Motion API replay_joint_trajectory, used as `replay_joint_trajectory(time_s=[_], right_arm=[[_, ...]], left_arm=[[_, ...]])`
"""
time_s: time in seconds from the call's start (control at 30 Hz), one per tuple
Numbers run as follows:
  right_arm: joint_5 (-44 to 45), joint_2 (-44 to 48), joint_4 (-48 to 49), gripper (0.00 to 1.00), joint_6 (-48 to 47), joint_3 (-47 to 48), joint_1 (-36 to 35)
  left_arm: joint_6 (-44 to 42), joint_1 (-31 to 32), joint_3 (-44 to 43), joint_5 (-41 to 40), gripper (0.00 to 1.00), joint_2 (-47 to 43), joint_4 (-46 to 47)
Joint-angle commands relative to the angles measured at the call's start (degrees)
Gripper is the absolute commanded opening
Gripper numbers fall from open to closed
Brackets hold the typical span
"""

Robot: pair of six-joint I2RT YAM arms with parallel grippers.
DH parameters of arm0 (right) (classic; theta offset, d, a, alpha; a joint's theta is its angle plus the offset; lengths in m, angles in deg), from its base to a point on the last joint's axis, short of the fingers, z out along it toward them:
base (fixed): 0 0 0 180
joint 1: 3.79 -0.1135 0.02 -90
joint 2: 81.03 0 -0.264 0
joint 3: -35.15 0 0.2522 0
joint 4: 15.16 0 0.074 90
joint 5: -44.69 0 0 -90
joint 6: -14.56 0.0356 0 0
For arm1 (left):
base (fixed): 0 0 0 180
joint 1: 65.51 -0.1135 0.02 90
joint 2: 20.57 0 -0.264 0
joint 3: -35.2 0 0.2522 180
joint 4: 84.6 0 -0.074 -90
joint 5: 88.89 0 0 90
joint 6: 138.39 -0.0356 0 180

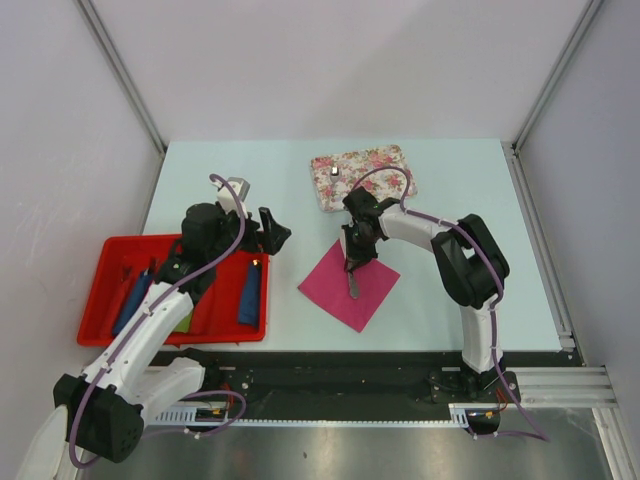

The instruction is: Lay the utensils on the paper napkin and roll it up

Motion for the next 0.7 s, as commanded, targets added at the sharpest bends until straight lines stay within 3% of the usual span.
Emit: replay_joint_trajectory(time_s=[0.0, 0.07, 0.1, 0.4, 0.67], right_arm=[[1.9, -1.4, -0.7, 0.12, 0.6, 0.4, 0.0], [2.0, -1.2, -0.8, 0.15, 1.0, 0.3, 0.0], [2.0, -1.2, -0.9, 0.25, 1.1, 0.1, 0.0], [1.7, 0.6, -2.0, 0.27, 1.1, 1.2, 0.2], [-1.2, 3.6, 0.3, 0.29, -3.5, 12.2, 5.5]], left_arm=[[0.6, -0.3, 0.4, 0.0, 1.0, -0.6, 1.1], [0.6, -0.3, 0.4, 0.0, 1.0, -0.6, 1.0], [0.6, -0.3, 0.4, 0.0, 1.0, -0.6, 0.9], [0.2, -0.3, 0.2, 0.7, 0.99, -0.2, 1.1], [-0.9, -0.5, -2.0, 1.0, 1.0, 1.8, 1.6]])
